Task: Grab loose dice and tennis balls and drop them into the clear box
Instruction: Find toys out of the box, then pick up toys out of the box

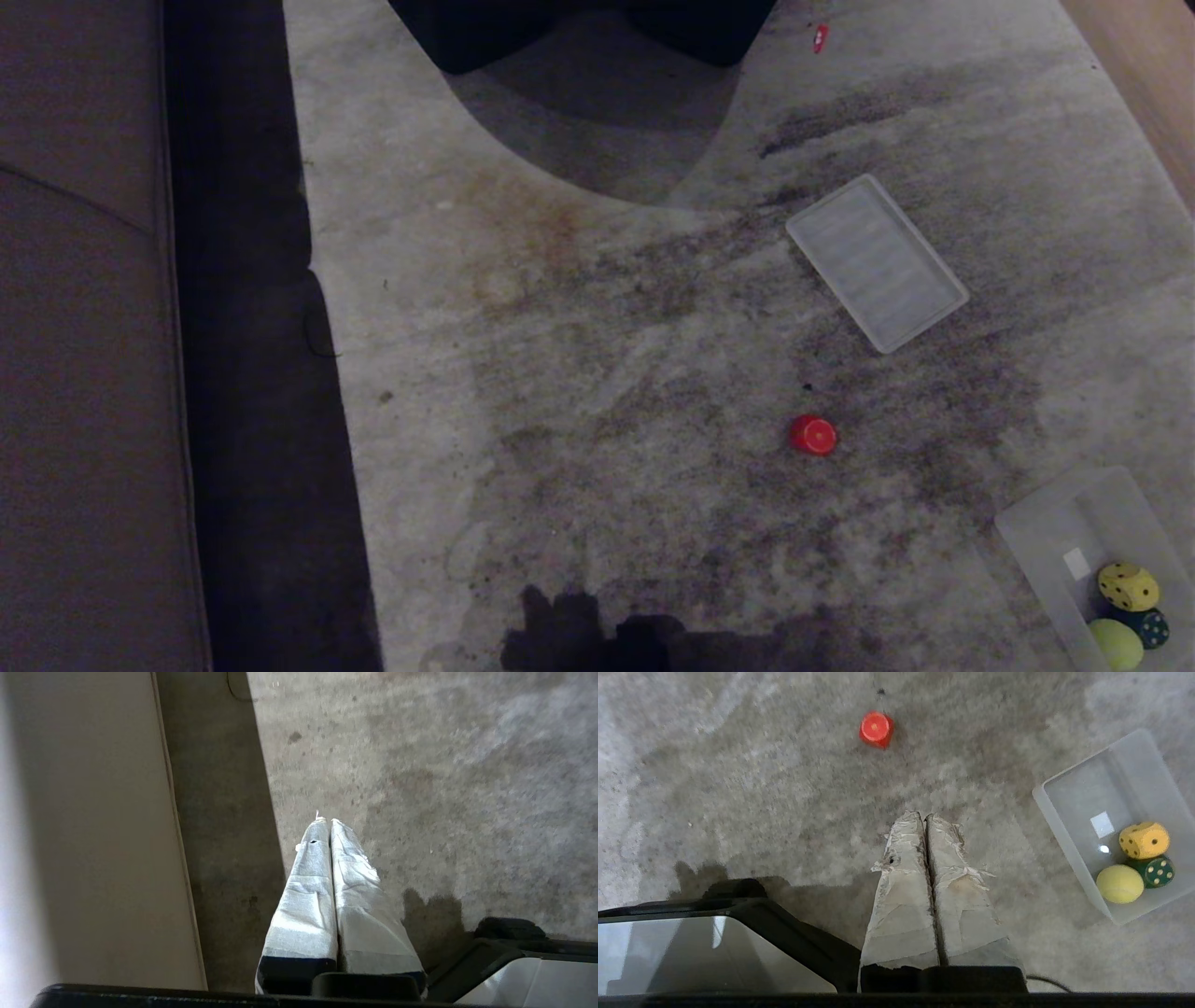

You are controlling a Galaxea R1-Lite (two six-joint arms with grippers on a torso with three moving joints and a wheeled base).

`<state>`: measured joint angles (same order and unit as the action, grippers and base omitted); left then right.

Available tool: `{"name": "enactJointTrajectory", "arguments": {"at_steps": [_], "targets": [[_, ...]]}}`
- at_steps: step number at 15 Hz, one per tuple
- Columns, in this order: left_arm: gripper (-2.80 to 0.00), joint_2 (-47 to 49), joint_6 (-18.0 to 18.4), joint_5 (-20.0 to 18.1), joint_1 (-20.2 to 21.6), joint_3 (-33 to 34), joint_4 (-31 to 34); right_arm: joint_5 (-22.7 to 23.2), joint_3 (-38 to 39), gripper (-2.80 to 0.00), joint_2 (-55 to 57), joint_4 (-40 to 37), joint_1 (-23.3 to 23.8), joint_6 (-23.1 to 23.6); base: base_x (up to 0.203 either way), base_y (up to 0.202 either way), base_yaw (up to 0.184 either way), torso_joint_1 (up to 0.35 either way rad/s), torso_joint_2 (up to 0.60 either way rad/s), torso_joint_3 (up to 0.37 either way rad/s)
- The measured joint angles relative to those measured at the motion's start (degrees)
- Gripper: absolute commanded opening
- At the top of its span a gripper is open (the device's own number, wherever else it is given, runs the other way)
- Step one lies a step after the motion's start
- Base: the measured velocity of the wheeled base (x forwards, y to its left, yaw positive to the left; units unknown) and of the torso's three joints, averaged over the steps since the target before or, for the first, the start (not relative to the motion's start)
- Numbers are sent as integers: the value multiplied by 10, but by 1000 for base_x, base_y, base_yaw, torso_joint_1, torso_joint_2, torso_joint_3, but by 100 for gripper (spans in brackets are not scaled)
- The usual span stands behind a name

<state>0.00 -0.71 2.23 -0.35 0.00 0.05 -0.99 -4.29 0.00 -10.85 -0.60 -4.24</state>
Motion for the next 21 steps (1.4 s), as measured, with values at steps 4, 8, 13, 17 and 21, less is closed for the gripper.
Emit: {"name": "enactJointTrajectory", "arguments": {"at_steps": [4, 8, 13, 17, 21], "targets": [[-280, 0, 1, 0, 0, 0, 0, 0, 0, -280, 0, 0, 0, 1, 0, 0, 0, 4, 0, -198], [-280, 0, 2, 0, 0, 0, 0, 1, 0, -280, 0, 0, 0, 5, 0, 0, 0, 1, 1, -148], [-280, 0, -1, 2, 0, 0, 0, -14, -9, -280, 4, -13, 2, 4, 0, 0, 0, 0, 1, -14], [-280, 0, -1, 2, 0, 0, 0, -18, -98, -280, 99, -38, 4, 0, 0, 0, 0, 0, 0, 0], [-280, 0, -1, 2, 0, 0, 0, 2, -170, -280, 301, 13, 1, -31, 0, 0, 0, 0, 0, 0]]}}
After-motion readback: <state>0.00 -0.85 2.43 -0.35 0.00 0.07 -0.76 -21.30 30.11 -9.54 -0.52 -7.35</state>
